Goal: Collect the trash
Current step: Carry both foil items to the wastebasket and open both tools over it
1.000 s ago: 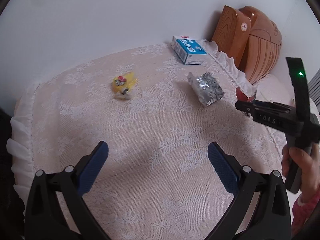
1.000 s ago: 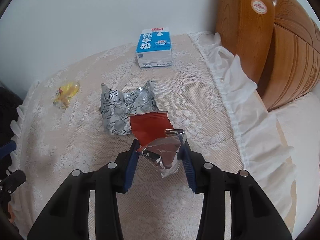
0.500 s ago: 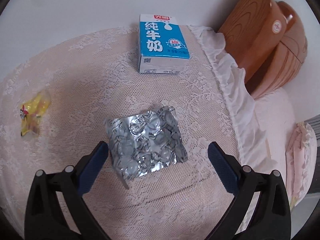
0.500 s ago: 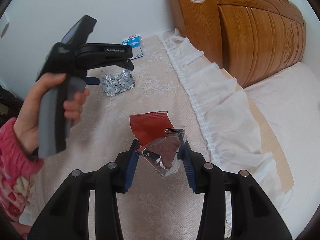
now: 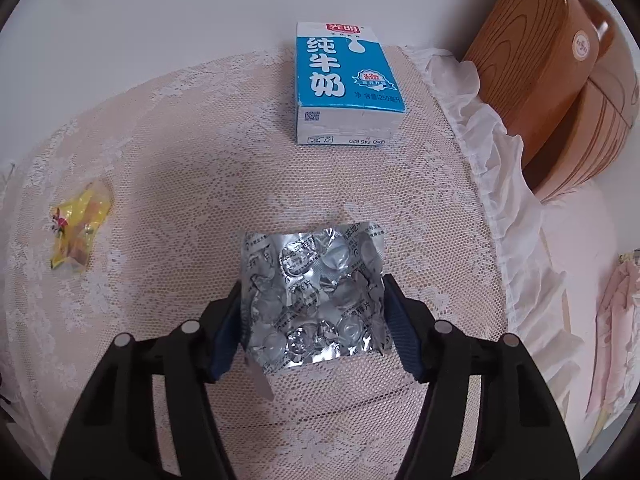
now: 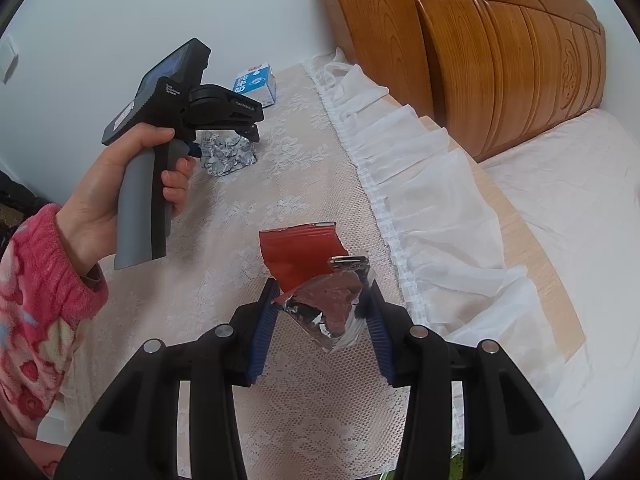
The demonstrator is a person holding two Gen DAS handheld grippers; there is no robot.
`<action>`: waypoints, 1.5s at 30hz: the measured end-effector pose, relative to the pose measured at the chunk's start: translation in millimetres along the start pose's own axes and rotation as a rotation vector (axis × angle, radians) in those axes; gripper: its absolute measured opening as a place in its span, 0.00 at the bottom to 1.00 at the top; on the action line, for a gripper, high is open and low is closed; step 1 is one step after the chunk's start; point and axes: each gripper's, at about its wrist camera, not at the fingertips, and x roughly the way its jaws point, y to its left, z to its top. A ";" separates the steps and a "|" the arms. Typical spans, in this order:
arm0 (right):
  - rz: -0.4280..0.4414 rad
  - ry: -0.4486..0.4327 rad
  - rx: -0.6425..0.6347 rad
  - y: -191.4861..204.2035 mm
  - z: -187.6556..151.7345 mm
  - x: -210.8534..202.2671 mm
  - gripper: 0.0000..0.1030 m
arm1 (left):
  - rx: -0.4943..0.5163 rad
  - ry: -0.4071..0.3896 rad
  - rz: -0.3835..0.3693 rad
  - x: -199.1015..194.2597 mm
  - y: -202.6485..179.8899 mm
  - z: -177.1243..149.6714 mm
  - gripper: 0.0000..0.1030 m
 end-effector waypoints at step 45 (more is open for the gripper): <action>-0.202 0.154 0.359 -148.8 -255.3 -119.0 0.63 | 0.689 0.022 -0.314 -182.2 -134.0 -380.7 0.60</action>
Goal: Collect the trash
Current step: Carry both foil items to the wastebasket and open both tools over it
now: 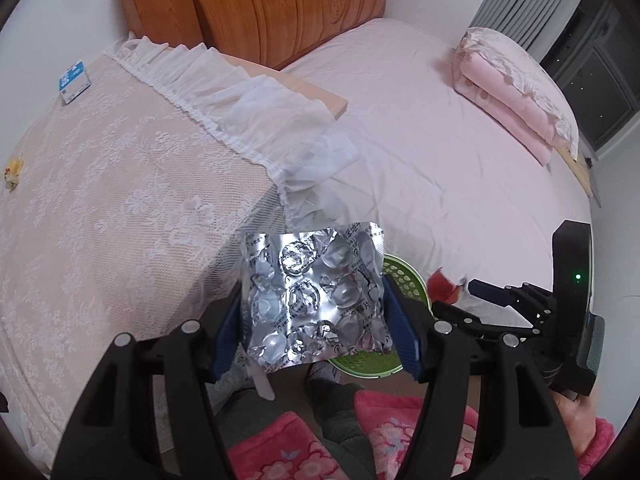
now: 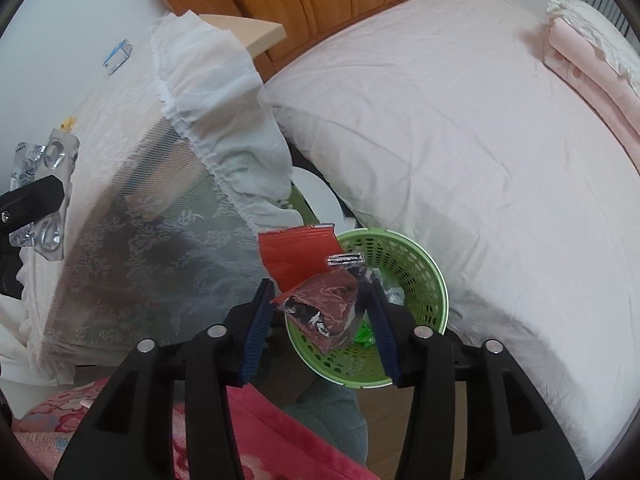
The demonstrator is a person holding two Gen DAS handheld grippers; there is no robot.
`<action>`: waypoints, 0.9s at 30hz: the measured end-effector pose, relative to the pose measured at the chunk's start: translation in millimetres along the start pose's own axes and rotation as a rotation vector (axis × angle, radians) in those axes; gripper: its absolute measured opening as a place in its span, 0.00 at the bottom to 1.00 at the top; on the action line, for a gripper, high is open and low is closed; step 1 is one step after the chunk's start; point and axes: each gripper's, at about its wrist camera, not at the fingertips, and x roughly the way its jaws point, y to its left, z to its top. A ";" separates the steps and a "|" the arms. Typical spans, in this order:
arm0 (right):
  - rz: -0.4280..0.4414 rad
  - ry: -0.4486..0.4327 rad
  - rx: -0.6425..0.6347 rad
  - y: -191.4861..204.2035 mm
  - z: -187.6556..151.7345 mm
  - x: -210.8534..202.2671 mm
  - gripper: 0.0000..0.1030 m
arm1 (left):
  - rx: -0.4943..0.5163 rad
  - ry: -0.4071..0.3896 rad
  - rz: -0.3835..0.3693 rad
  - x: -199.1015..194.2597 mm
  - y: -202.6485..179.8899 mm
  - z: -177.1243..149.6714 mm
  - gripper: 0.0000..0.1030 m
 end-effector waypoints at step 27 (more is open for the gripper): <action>-0.078 -0.008 0.356 -116.1 -51.2 -6.8 0.98 | 0.262 0.262 -0.080 101.8 -95.3 -27.1 0.71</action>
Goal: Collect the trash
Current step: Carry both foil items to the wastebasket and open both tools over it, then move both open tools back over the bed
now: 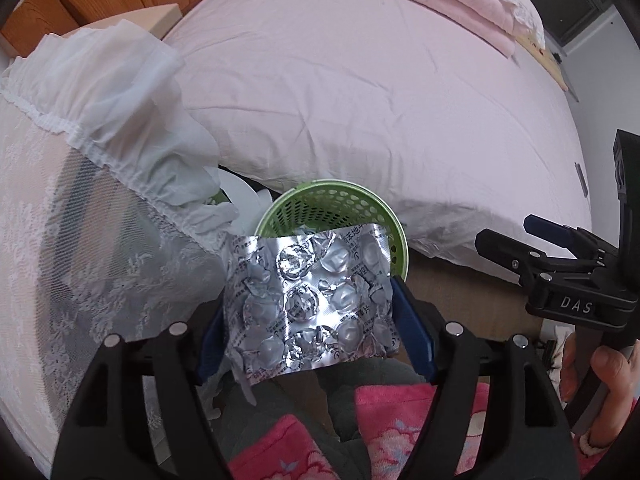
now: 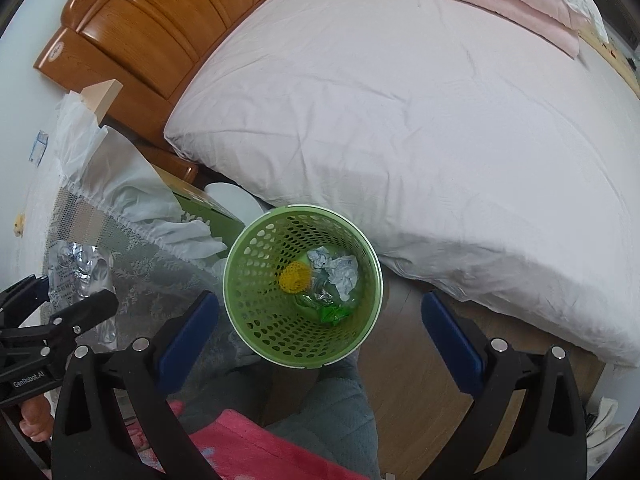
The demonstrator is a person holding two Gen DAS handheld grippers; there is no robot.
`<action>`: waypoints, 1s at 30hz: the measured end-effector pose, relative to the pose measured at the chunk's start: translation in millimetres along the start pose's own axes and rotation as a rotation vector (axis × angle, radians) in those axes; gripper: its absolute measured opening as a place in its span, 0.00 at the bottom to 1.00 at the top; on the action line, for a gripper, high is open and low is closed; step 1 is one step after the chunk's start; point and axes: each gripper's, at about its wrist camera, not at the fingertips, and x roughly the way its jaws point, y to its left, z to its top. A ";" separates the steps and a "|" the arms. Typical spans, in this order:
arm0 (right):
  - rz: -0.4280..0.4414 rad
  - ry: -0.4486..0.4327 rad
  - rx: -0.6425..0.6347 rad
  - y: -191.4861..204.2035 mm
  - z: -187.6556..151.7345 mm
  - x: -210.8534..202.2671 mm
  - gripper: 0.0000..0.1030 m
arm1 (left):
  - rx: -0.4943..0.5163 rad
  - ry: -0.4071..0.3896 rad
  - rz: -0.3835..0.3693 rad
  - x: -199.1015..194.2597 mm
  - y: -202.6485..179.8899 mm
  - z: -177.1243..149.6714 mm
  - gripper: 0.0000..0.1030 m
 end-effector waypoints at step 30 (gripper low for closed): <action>0.164 -0.228 -0.383 153.8 33.9 -53.6 0.98 | -0.297 -0.366 0.244 -130.7 121.9 -37.5 0.91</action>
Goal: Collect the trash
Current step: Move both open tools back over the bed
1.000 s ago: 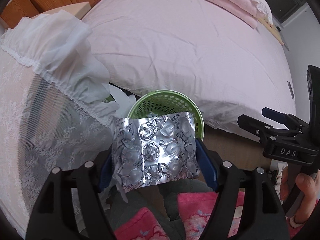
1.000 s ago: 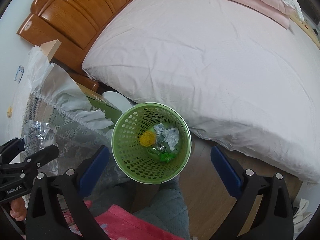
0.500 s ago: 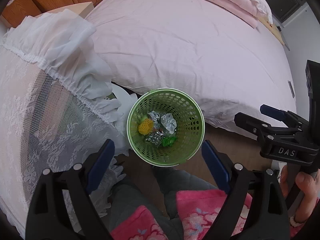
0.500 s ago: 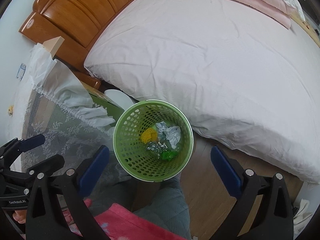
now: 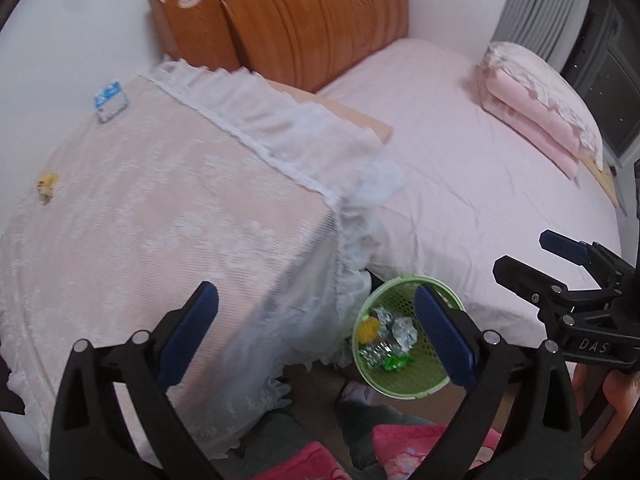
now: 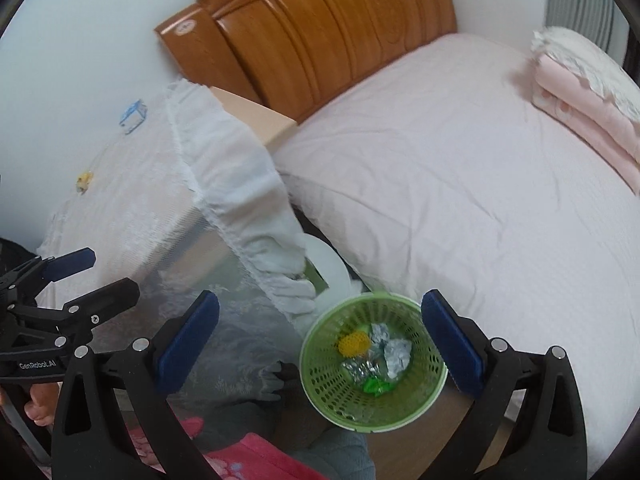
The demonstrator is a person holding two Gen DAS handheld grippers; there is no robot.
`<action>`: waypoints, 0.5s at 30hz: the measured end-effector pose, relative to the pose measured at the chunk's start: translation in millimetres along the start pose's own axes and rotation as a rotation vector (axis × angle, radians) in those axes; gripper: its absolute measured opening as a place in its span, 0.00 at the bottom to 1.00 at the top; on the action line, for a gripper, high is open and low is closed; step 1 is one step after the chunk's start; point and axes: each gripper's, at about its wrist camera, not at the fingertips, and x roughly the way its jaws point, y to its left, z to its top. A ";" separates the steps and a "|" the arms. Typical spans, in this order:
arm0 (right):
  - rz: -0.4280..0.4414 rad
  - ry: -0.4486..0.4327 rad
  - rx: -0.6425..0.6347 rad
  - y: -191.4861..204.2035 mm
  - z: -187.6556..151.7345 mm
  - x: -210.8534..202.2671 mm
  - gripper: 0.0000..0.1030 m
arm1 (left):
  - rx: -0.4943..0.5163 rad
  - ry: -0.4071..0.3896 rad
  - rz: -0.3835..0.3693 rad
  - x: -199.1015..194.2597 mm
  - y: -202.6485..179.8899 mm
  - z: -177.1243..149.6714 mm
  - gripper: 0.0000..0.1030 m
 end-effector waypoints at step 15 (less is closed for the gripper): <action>0.189 -0.051 -0.301 162.0 94.8 23.6 0.98 | -0.310 -0.108 0.309 -38.6 199.1 25.1 0.93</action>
